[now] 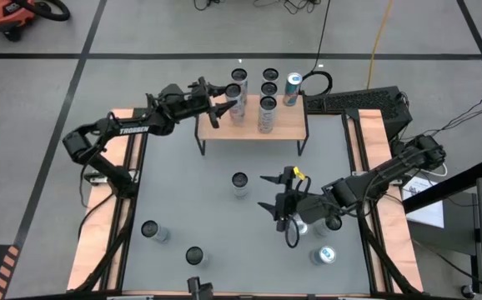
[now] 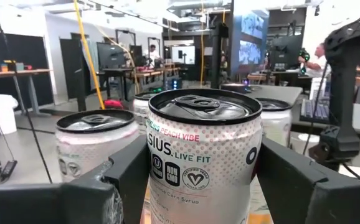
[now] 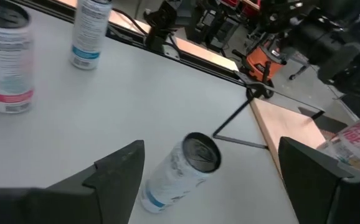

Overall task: Place canned beverage on shelf
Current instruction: Put the top white pink soda can on the shelf aligned with the other white pink soda can

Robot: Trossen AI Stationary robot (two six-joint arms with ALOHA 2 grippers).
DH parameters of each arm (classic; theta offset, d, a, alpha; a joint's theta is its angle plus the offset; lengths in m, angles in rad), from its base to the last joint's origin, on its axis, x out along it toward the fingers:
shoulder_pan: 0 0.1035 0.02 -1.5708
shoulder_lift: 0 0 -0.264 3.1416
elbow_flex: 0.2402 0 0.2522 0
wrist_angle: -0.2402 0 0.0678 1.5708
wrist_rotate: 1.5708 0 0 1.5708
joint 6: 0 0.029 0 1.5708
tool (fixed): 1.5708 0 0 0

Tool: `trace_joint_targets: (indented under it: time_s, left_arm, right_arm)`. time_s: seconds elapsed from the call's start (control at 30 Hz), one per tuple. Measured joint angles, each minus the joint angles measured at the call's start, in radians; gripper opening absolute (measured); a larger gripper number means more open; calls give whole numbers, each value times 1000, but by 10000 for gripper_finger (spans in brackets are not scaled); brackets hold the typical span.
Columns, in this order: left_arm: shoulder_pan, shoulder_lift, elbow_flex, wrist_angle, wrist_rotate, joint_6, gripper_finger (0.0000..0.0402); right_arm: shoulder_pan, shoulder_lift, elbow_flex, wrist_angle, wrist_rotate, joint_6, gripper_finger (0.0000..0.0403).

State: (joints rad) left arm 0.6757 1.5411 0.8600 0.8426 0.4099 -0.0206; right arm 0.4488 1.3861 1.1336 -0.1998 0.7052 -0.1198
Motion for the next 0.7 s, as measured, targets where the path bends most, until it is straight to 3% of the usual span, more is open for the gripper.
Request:
trace_joint_targets:
  time_s: [0.7]
  left_arm:
    - [-17,45,0,11,-1,26,244]
  right_arm:
    - [-36,0,0,0,-2,29,304]
